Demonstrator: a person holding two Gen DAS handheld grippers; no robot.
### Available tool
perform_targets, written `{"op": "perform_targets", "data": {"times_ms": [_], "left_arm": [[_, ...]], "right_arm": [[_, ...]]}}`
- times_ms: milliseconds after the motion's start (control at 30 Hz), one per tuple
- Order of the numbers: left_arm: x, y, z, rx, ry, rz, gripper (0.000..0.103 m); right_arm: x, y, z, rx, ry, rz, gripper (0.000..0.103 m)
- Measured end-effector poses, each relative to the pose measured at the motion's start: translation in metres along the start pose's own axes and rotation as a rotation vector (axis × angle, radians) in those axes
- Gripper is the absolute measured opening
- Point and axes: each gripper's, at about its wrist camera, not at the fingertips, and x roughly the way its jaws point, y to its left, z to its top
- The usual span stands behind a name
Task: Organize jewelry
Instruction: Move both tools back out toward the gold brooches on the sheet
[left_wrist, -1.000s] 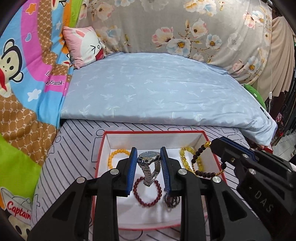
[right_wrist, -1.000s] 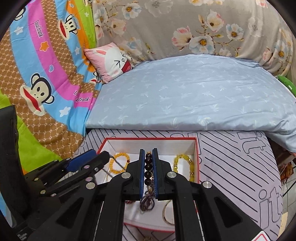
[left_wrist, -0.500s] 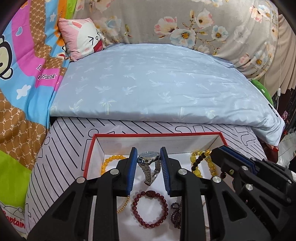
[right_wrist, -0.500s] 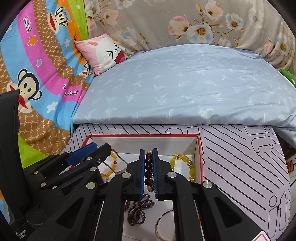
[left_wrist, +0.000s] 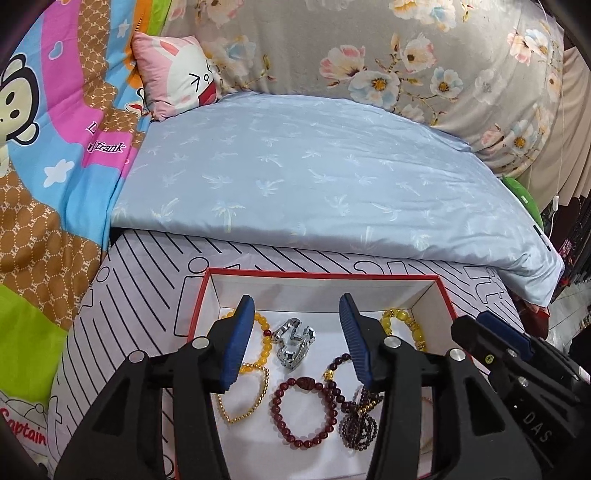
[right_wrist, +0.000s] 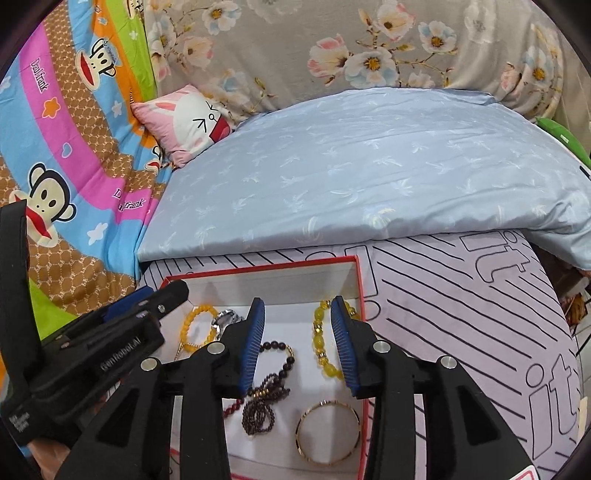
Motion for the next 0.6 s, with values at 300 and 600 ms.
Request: {"op": "perform_targets", "data": {"times_ms": [300, 600], "left_arm": [[-0.036, -0.006, -0.017, 0.018, -0.018, -0.004, 0.045], [-0.065, -0.013, -0.038, 0.032, -0.025, -0.005, 0.045]], "right_arm": [[-0.034, 0.008, -0.026, -0.002, 0.002, 0.013, 0.037], [-0.065, 0.026, -0.047, -0.052, -0.012, 0.008, 0.037]]}}
